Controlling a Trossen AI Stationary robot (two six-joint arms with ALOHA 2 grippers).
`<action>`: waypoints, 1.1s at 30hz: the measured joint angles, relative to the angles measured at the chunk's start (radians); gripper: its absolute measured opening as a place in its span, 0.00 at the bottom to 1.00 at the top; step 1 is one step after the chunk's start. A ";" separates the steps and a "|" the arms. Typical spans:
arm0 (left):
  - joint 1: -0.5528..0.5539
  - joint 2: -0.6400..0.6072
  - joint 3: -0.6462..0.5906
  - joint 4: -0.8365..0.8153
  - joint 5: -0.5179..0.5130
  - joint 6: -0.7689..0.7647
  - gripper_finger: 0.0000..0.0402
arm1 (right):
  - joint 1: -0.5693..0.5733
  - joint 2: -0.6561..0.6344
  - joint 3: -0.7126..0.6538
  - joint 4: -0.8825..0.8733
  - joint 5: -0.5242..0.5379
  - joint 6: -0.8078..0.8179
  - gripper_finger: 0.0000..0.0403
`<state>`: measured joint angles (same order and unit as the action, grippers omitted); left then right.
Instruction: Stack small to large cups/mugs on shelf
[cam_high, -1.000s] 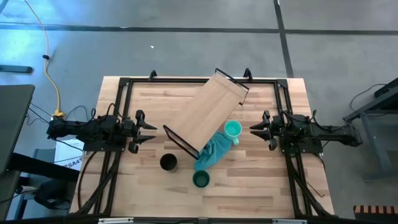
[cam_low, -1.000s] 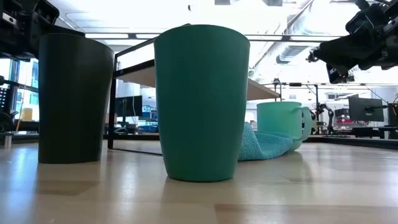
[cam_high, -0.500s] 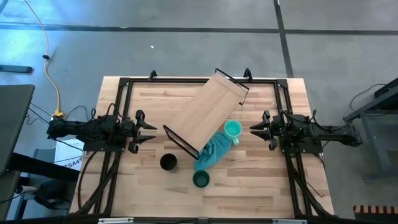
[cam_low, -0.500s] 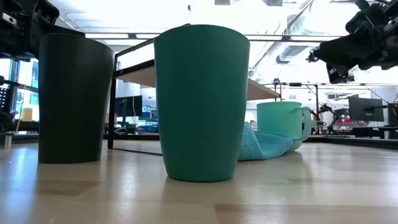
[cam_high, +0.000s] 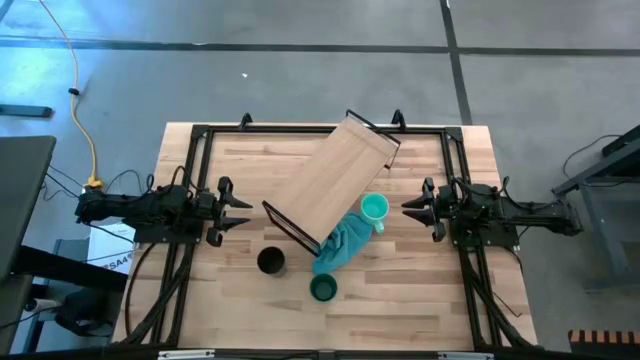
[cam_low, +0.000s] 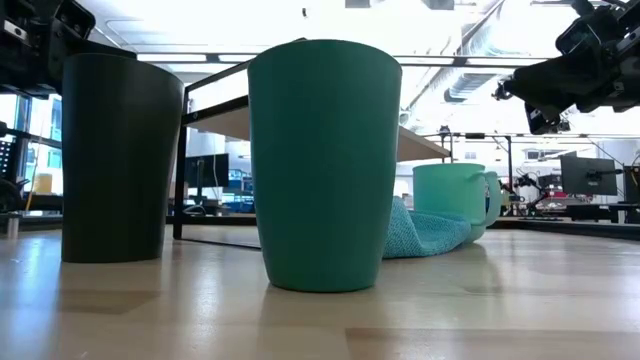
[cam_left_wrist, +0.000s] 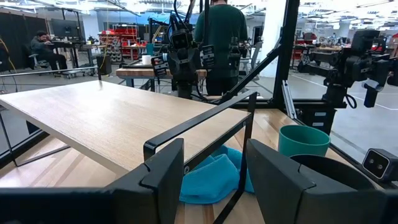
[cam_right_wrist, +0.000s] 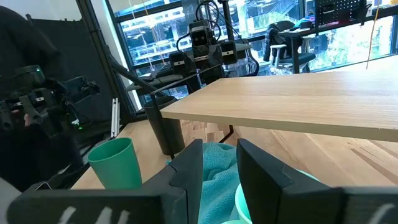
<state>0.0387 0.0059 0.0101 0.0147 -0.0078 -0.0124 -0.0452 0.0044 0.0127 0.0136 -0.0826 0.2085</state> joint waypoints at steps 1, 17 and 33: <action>0.000 0.000 0.000 0.000 0.000 0.000 0.41 | 0.000 0.000 0.000 0.000 0.000 0.000 0.22; 0.000 0.000 0.000 0.004 0.000 0.000 0.41 | 0.000 0.000 0.000 0.000 0.000 0.000 0.22; 0.000 0.000 0.000 0.094 0.007 -0.412 0.41 | 0.000 0.000 0.000 0.000 0.000 0.000 0.22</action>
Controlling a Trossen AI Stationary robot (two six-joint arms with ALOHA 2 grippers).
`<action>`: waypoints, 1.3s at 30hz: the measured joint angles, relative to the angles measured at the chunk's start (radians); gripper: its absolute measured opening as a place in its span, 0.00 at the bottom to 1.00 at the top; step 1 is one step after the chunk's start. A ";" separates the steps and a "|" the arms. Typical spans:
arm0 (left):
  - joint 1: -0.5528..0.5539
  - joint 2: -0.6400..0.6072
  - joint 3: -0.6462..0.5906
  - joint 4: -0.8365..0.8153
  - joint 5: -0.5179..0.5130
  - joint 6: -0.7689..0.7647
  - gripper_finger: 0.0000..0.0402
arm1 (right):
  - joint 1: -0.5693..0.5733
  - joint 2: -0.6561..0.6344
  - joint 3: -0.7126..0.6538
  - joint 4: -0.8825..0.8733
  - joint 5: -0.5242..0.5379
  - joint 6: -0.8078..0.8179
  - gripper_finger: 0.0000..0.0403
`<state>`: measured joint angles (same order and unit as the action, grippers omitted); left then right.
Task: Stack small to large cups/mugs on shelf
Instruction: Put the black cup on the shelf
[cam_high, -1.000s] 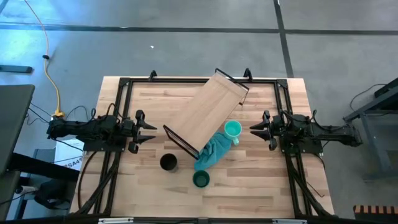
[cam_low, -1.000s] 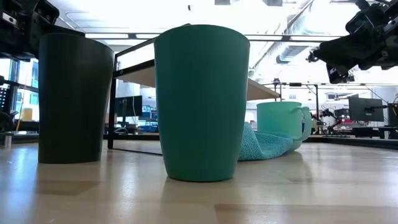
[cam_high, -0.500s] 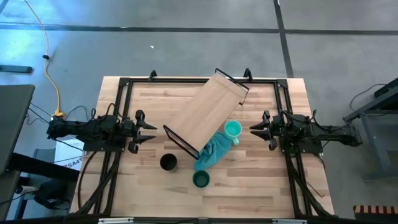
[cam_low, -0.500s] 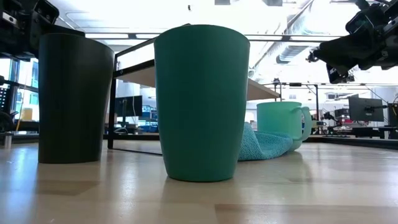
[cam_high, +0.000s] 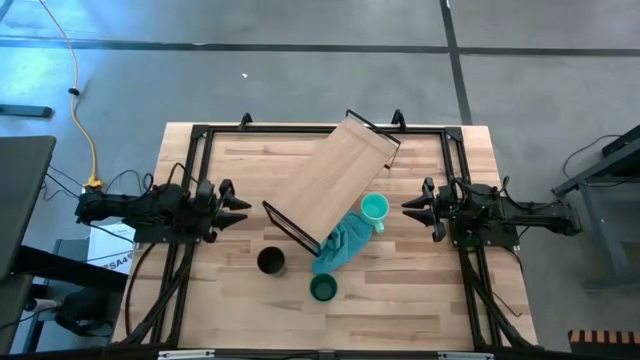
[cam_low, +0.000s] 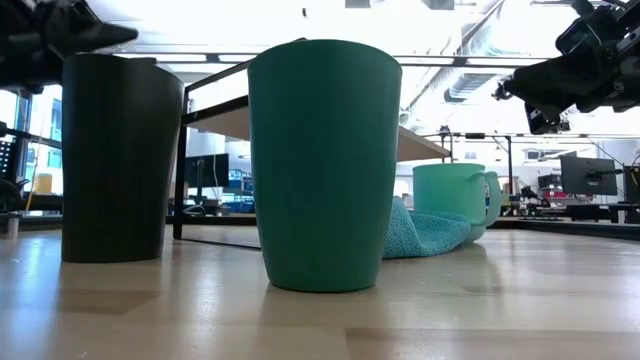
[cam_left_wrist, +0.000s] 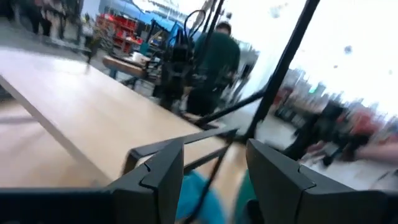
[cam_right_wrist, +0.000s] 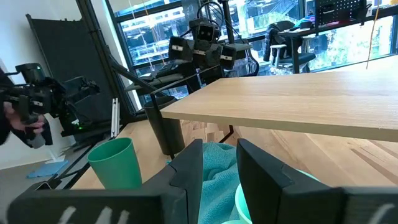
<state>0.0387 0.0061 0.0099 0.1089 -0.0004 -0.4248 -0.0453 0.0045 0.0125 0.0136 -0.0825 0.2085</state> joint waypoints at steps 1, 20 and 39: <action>0.000 0.000 0.000 0.019 0.000 -0.055 0.41 | 0.000 0.000 0.000 0.000 0.000 0.000 0.22; 0.000 0.000 0.000 0.075 -0.019 -0.649 0.41 | 0.000 0.001 -0.001 0.098 0.011 0.785 0.22; 0.000 0.000 0.000 0.029 0.192 -0.645 0.41 | 0.000 0.007 0.000 0.000 0.027 0.506 0.22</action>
<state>0.0387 0.0063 0.0100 0.1375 0.1916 -1.0699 -0.0453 0.0116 0.0120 0.0140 -0.0555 0.7144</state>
